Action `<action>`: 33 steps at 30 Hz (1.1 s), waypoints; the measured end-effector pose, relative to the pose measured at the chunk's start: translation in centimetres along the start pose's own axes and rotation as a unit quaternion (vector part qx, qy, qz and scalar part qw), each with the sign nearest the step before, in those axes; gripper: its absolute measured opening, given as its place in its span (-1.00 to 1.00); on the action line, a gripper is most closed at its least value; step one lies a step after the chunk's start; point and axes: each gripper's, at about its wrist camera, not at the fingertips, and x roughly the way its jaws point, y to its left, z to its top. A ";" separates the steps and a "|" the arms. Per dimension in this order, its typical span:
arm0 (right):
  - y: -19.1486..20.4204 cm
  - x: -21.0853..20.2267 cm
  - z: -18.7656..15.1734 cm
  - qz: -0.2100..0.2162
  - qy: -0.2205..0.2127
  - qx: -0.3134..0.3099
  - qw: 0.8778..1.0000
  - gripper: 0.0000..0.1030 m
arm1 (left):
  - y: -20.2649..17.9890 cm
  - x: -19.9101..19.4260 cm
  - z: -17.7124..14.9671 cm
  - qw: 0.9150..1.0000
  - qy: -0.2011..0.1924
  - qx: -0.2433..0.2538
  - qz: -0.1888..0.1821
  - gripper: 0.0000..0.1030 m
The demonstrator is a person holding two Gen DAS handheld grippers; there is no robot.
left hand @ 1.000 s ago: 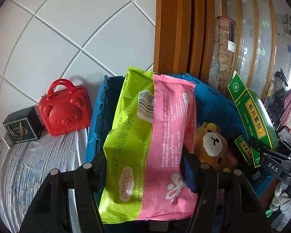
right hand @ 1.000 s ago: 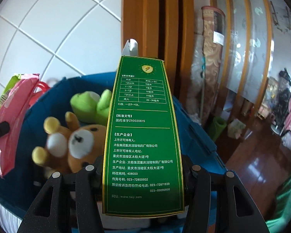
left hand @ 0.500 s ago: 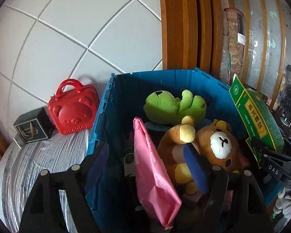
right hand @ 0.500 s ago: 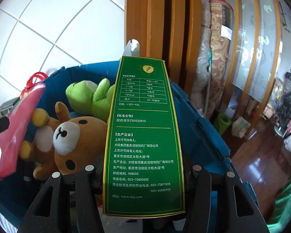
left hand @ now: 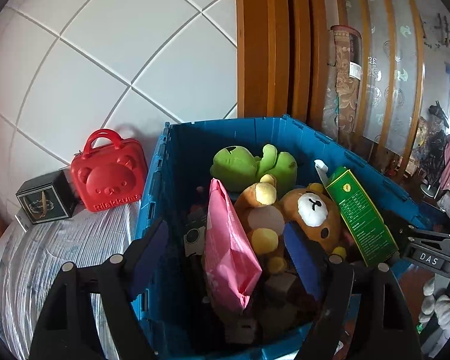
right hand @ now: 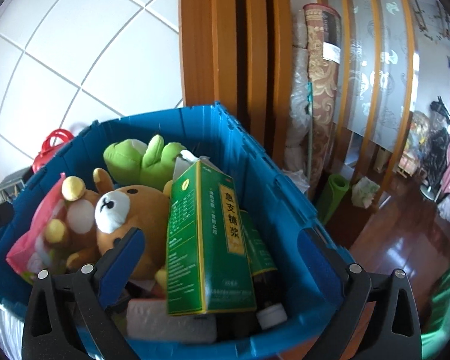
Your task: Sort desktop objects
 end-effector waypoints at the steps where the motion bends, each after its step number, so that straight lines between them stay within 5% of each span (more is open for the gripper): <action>1: 0.0 -0.6 -0.1 0.001 -0.004 0.003 1.000 1.00 | 0.0 -1.0 -0.2 1.000 -0.012 0.000 -0.004 0.55; 3: 0.1 -1.7 -0.4 0.006 -0.011 0.008 1.000 1.00 | 0.2 -2.6 -0.3 0.999 -0.038 -0.001 -0.004 0.71; 4: 0.3 -2.3 -0.5 0.008 -0.014 0.010 1.000 1.00 | 0.2 -3.2 -0.4 0.999 -0.053 -0.004 -0.005 1.00; 6: 0.8 -3.3 -0.7 0.009 -0.020 0.011 1.000 1.00 | 0.3 -3.6 -0.6 0.997 -0.070 -0.010 -0.001 1.00; 18: 2.4 -5.6 -1.6 -0.003 -0.040 -0.008 0.999 1.00 | 0.2 -2.4 -1.4 0.999 -0.018 -0.016 -0.021 1.00; 33: 2.2 -4.3 -2.1 -0.022 -0.013 -0.001 1.000 1.00 | -0.3 -0.8 -1.8 1.000 0.001 -0.003 -0.019 1.00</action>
